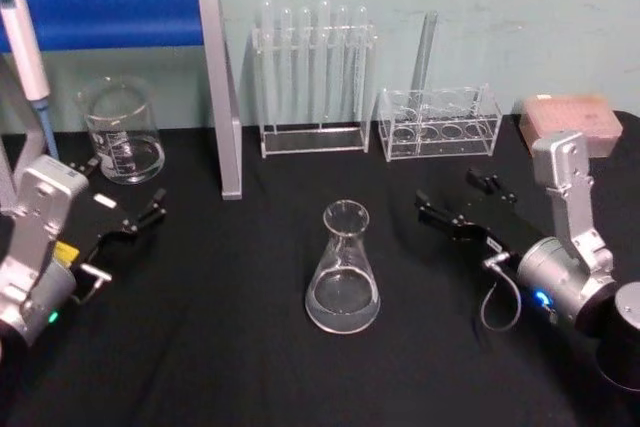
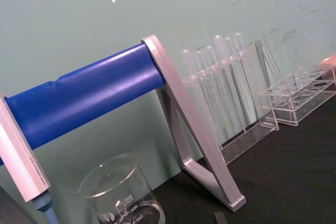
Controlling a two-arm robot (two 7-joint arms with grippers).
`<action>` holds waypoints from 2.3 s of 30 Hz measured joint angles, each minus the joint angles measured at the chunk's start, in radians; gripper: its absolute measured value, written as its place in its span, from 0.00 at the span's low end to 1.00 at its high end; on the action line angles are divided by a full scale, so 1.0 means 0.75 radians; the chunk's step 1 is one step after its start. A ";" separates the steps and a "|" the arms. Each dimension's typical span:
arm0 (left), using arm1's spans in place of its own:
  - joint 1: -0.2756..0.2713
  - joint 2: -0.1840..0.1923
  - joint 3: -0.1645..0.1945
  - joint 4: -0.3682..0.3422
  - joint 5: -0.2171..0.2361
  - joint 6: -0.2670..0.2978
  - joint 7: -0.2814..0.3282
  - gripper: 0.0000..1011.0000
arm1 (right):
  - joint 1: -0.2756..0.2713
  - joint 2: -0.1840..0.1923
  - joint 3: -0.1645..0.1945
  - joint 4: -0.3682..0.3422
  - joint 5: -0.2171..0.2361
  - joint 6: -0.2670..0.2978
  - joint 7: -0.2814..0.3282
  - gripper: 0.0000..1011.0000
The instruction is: Grasp the erlenmeyer flask with one hand, shake it three times, then place it back.
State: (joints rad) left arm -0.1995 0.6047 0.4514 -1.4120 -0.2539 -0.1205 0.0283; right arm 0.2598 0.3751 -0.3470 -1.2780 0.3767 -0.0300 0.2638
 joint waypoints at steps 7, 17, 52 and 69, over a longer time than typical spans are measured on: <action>0.000 0.000 0.000 0.000 0.000 0.000 0.000 0.99 | 0.027 -0.030 -0.010 0.045 -0.027 0.020 0.026 0.99; 0.000 0.000 0.000 0.000 0.000 0.000 0.000 0.99 | 0.026 -0.028 -0.009 0.042 -0.028 0.022 0.030 0.99; 0.000 0.000 0.000 0.000 0.000 0.000 0.000 0.99 | 0.021 -0.024 -0.008 0.035 -0.022 0.017 0.028 0.99; 0.000 0.000 0.000 0.000 0.000 0.000 0.000 0.99 | 0.021 -0.024 -0.008 0.035 -0.022 0.017 0.028 0.99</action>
State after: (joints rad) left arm -0.1995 0.6047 0.4514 -1.4119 -0.2539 -0.1205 0.0283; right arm 0.2757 0.3570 -0.3526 -1.2519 0.3605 -0.0175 0.2848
